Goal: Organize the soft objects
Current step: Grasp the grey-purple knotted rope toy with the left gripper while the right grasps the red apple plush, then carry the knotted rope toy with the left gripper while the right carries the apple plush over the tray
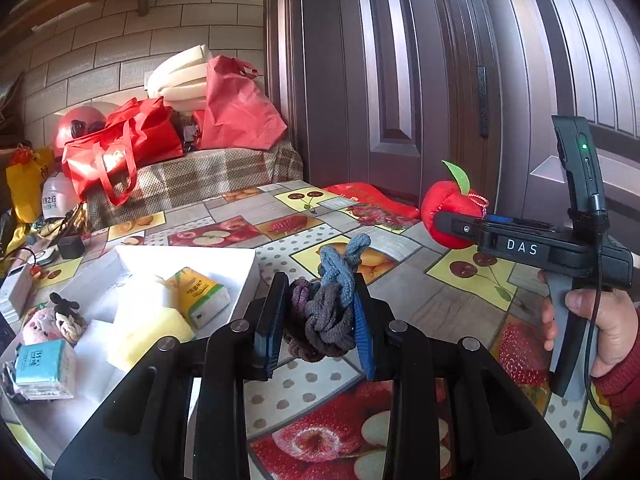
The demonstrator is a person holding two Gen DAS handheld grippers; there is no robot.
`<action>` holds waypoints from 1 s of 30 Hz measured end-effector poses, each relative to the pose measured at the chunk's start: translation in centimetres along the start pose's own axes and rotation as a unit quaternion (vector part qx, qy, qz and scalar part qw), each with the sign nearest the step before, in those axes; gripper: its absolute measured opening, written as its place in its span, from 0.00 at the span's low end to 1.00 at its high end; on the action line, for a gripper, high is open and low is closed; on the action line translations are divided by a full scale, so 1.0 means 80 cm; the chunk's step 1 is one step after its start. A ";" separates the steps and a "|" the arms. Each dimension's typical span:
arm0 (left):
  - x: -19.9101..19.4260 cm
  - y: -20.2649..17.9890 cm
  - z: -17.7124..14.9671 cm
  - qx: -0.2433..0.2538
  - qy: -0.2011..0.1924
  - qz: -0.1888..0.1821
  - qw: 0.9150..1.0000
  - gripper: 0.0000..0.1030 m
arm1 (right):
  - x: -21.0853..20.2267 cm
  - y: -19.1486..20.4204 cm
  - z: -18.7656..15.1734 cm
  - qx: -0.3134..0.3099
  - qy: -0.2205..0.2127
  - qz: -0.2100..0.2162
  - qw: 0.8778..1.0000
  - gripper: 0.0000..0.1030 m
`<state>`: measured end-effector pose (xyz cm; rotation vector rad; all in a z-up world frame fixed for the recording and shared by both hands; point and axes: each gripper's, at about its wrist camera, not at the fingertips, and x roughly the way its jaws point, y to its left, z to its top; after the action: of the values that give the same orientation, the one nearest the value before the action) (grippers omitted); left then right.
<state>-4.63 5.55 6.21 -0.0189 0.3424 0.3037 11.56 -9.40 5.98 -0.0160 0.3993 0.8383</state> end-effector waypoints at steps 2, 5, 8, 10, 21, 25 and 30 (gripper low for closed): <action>-0.010 0.012 -0.003 -0.007 -0.001 0.005 1.000 0.29 | -0.008 0.018 -0.004 -0.022 -0.013 0.001 1.000 0.57; -0.023 0.029 -0.009 -0.020 -0.005 0.014 1.000 0.29 | -0.015 0.041 -0.009 -0.047 -0.020 0.005 0.999 0.57; -0.032 0.041 -0.012 -0.022 -0.010 0.025 0.999 0.29 | -0.015 0.057 -0.012 -0.051 -0.020 0.016 0.998 0.57; -0.041 0.048 -0.016 -0.020 -0.014 0.032 0.999 0.29 | -0.017 0.069 -0.014 -0.052 -0.019 0.024 0.998 0.57; -0.074 0.101 -0.032 -0.042 -0.021 0.070 0.996 0.29 | -0.020 0.125 -0.025 -0.072 -0.017 0.063 0.995 0.57; -0.083 0.126 -0.038 -0.053 -0.023 0.090 0.994 0.29 | -0.019 0.140 -0.028 -0.082 -0.015 0.072 0.994 0.57; -0.090 0.151 -0.043 -0.065 -0.024 0.110 0.991 0.29 | -0.017 0.157 -0.032 -0.097 -0.010 0.081 0.992 0.57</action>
<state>-15.80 14.77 5.76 -0.1024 0.2761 0.5445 0.74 -2.36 5.87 -0.1565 0.3013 1.0341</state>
